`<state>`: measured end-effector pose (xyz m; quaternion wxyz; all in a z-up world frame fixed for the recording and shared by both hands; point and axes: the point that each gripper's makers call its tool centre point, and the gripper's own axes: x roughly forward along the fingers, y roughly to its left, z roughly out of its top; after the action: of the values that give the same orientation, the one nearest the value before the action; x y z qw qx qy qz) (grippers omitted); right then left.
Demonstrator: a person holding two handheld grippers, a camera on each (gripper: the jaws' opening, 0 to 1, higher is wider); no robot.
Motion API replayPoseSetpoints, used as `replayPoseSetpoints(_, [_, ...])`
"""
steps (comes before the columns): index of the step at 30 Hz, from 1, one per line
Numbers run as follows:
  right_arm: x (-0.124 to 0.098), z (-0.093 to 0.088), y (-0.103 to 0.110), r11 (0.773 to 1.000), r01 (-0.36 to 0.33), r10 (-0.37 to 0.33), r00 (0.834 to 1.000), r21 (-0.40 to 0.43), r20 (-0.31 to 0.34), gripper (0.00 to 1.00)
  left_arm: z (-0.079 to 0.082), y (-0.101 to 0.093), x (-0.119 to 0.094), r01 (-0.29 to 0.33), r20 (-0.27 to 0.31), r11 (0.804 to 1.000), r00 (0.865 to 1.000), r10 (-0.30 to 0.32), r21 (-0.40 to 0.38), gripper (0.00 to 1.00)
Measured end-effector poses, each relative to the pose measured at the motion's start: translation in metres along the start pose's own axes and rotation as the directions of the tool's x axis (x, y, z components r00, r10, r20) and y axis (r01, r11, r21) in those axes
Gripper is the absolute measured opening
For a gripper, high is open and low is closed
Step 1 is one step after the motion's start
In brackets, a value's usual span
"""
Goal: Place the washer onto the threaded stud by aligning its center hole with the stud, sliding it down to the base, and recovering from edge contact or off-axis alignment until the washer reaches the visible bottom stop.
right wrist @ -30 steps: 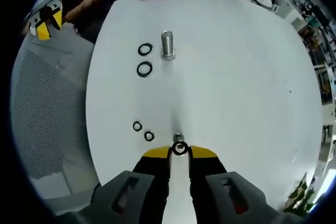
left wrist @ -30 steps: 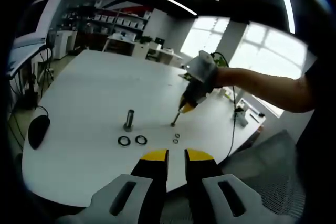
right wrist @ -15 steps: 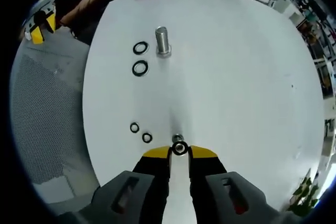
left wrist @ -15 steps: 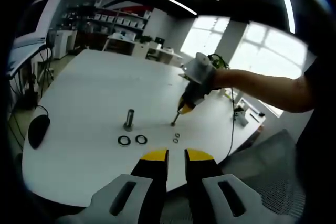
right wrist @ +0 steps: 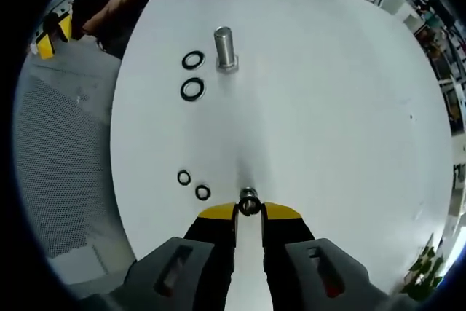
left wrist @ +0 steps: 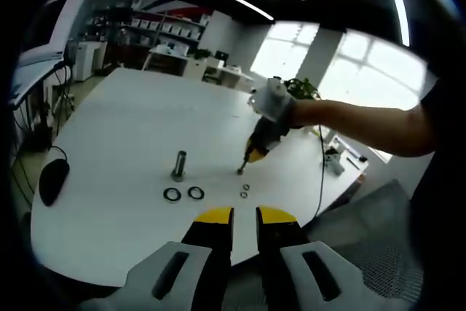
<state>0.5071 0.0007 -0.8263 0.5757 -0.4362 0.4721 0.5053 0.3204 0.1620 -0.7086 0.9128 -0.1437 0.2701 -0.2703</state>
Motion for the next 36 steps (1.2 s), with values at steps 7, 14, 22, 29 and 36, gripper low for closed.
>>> replayPoseSetpoints(7, [0.011,-0.001,0.001,1.000,0.000,0.000,1.000,-0.004,-0.012,0.13,0.000,0.000,0.000,-0.002,-0.001,1.000,1.000,0.002,-0.002,0.10])
replayPoseSetpoints(14, [0.023,-0.004,0.001,1.000,-0.007,0.006,1.000,-0.005,-0.027,0.13,-0.001,0.000,0.000,-0.005,-0.002,1.000,1.000,0.005,-0.005,0.10])
replayPoseSetpoints(22, [0.033,-0.007,0.003,1.000,-0.010,0.009,0.999,-0.017,-0.044,0.13,-0.002,0.000,0.000,-0.005,-0.007,1.000,1.000,0.005,-0.007,0.10])
replayPoseSetpoints(29, [0.034,-0.008,0.002,1.000,-0.013,0.012,0.999,-0.022,-0.050,0.14,-0.002,0.001,0.000,-0.005,-0.013,1.000,1.000,0.005,-0.007,0.10])
replayPoseSetpoints(36, [0.029,-0.010,0.005,1.000,0.001,-0.001,0.999,-0.014,-0.040,0.23,-0.002,0.000,0.000,-0.004,-0.014,1.000,1.000,0.004,-0.007,0.10])
